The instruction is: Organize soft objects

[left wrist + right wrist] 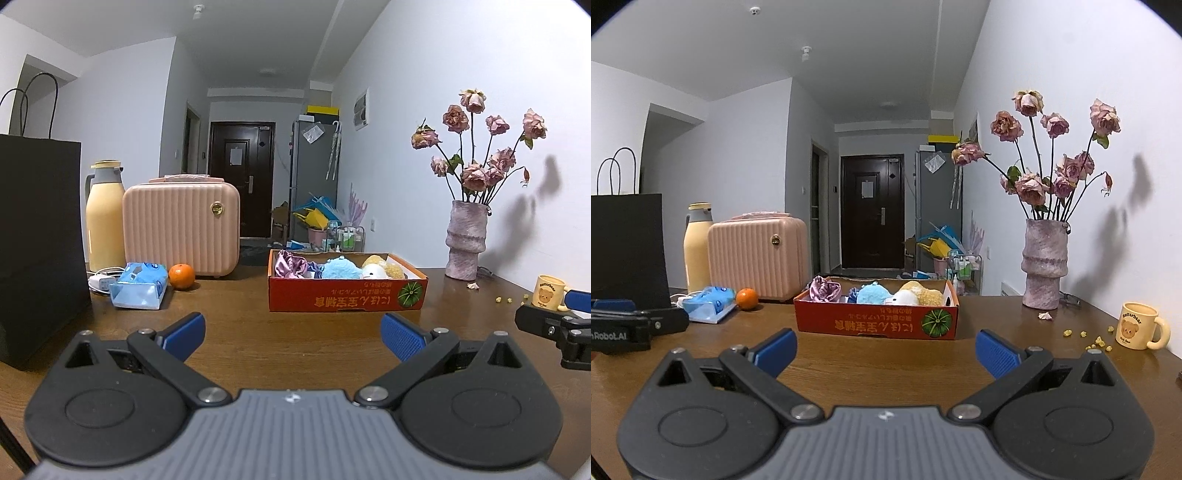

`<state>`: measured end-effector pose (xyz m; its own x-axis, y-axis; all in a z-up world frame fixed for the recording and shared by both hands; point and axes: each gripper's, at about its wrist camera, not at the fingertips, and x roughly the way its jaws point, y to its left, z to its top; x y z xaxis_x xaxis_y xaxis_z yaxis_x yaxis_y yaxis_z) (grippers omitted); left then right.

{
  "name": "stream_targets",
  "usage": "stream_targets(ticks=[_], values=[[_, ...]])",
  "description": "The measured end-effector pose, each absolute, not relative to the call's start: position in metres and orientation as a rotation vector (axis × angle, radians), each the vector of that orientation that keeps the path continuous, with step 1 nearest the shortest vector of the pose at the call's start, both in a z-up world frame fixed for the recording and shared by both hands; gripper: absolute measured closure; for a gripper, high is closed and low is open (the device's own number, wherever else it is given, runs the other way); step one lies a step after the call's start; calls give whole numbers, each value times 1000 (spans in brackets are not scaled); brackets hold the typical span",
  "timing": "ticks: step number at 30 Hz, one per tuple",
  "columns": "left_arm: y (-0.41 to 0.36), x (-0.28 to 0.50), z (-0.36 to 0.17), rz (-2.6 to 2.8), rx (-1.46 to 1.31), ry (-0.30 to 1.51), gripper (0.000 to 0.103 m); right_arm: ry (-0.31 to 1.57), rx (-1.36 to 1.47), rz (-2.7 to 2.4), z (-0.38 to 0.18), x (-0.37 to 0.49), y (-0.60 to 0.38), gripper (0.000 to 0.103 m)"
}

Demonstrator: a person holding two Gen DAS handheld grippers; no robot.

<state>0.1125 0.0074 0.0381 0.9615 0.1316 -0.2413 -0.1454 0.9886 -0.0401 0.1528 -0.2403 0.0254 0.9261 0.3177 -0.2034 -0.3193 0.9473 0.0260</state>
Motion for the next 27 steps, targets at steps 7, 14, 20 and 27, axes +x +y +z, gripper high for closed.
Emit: stream_targets(ticks=[7, 14, 20, 27], values=[[6, 109, 39, 138, -54, 231, 0, 202, -5, 325, 26, 151, -241, 0], [7, 107, 39, 138, -53, 227, 0, 199, -3, 324, 27, 151, -242, 0], [7, 107, 39, 136, -52, 226, 0, 198, -4, 324, 27, 150, -242, 0], [7, 106, 39, 137, -52, 225, 0, 198, -5, 324, 27, 150, -242, 0]])
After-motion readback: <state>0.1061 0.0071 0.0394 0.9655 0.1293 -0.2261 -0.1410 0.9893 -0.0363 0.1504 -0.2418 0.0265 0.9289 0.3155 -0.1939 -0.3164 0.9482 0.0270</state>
